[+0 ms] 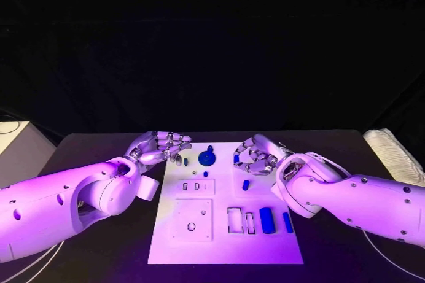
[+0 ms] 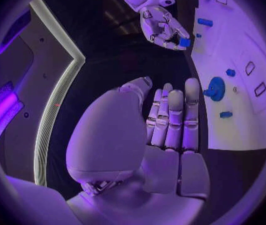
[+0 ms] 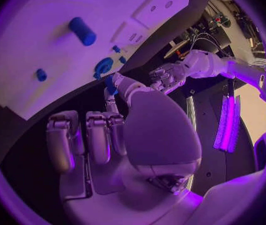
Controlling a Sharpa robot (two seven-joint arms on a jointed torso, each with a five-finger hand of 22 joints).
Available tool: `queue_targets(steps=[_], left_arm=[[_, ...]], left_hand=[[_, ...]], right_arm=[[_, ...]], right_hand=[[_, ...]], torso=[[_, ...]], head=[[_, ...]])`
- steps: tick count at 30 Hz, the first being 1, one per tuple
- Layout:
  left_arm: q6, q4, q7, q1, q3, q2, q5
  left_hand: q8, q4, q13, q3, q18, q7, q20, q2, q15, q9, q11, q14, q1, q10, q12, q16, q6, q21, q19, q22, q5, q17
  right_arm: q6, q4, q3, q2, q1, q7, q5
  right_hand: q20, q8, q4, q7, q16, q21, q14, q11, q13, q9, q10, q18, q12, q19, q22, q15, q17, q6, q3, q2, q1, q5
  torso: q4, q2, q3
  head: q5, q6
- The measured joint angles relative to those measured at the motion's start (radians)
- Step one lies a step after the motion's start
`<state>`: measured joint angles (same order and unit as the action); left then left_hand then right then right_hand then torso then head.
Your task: Assemble the parts on the task board
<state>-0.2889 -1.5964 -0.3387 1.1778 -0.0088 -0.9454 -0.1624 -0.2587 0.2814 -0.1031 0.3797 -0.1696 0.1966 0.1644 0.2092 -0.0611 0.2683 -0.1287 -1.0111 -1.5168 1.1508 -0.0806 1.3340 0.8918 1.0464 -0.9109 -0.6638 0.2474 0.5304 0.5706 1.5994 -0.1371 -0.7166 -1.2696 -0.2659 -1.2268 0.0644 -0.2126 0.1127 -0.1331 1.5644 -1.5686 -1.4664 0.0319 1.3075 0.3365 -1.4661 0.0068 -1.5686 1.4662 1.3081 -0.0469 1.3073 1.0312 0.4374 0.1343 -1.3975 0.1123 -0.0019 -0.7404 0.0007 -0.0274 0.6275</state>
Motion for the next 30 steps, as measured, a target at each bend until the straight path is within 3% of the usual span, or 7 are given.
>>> queue_targets(steps=[8,15,20,28,30], left_arm=[[-0.018,0.016,0.013,0.000,-0.003,0.015,0.000],[-0.035,0.019,0.024,0.000,-0.004,0.020,0.000],[-0.043,0.016,0.031,0.000,-0.004,0.021,0.000],[-0.050,0.010,0.039,0.000,-0.004,0.021,0.000],[-0.050,0.009,0.041,0.000,-0.004,0.020,0.000]], left_hand=[[0.000,-0.003,-0.015,0.003,0.000,0.000,0.000,-0.002,0.005,0.009,0.009,-0.005,0.002,0.025,-0.030,-0.004,0.000,0.011,0.000,-0.013,0.000,0.020],[-0.009,-0.007,-0.043,-0.002,0.000,-0.011,-0.007,-0.002,0.017,0.019,0.020,-0.019,0.002,0.045,-0.077,-0.004,0.004,0.027,-0.008,-0.023,-0.004,0.045],[-0.023,-0.017,-0.082,-0.012,0.000,-0.015,-0.015,-0.006,0.020,0.030,0.022,-0.042,0.006,0.043,-0.133,-0.001,0.003,0.039,-0.015,-0.034,-0.004,0.087],[-0.059,-0.026,-0.212,-0.021,0.000,-0.021,-0.024,-0.010,0.023,0.056,0.029,-0.067,0.010,-0.050,-0.313,0.006,-0.014,0.064,-0.024,-0.055,-0.004,0.164],[-0.067,-0.026,-0.235,-0.021,0.000,-0.021,-0.024,-0.010,0.022,0.060,0.030,-0.079,0.010,-0.068,-0.348,0.012,-0.022,0.070,-0.024,-0.060,-0.004,0.187]], right_arm=[[0.010,-0.028,-0.003,0.111,0.037,-0.071,-0.074],[0.013,-0.081,-0.005,0.192,0.063,-0.108,-0.132],[0.014,-0.111,-0.008,0.236,0.090,-0.130,-0.166],[0.014,-0.134,-0.011,0.256,0.118,-0.147,-0.196],[0.014,-0.136,-0.012,0.256,0.122,-0.150,-0.202]], right_hand=[[0.000,0.000,-0.004,0.001,0.000,0.000,0.000,0.000,0.000,0.000,0.000,0.000,0.000,0.000,0.000,0.000,0.000,-0.001,0.004,0.000,0.000,0.000],[0.000,0.000,-0.004,0.002,0.000,0.000,0.000,0.000,0.000,0.000,0.000,0.000,0.000,0.000,0.000,0.000,0.000,-0.002,0.004,0.000,0.000,0.000],[0.000,0.000,-0.004,0.002,0.000,0.000,0.000,0.000,0.000,0.000,0.000,0.000,0.000,0.000,0.000,0.000,0.000,-0.002,0.004,0.000,0.000,0.000],[0.000,-0.001,-0.004,0.004,0.000,0.000,0.000,0.000,0.000,0.000,0.000,0.000,0.000,0.000,0.000,0.000,0.000,-0.004,0.004,0.006,0.005,-0.001],[0.000,-0.012,-0.004,0.004,0.000,0.000,0.000,0.000,0.000,0.000,0.000,0.000,0.000,0.000,0.000,0.000,0.000,-0.004,0.004,0.006,0.005,-0.001]], torso=[[0.0005,0.017,-0.0084],[0.0038,0.021,-0.0122],[0.0062,0.019,-0.0110],[0.0111,0.014,-0.0105],[0.0116,0.014,-0.0105]], head=[[-0.019,0.026],[-0.026,0.034],[-0.031,0.035],[-0.028,0.039],[-0.028,0.040]])
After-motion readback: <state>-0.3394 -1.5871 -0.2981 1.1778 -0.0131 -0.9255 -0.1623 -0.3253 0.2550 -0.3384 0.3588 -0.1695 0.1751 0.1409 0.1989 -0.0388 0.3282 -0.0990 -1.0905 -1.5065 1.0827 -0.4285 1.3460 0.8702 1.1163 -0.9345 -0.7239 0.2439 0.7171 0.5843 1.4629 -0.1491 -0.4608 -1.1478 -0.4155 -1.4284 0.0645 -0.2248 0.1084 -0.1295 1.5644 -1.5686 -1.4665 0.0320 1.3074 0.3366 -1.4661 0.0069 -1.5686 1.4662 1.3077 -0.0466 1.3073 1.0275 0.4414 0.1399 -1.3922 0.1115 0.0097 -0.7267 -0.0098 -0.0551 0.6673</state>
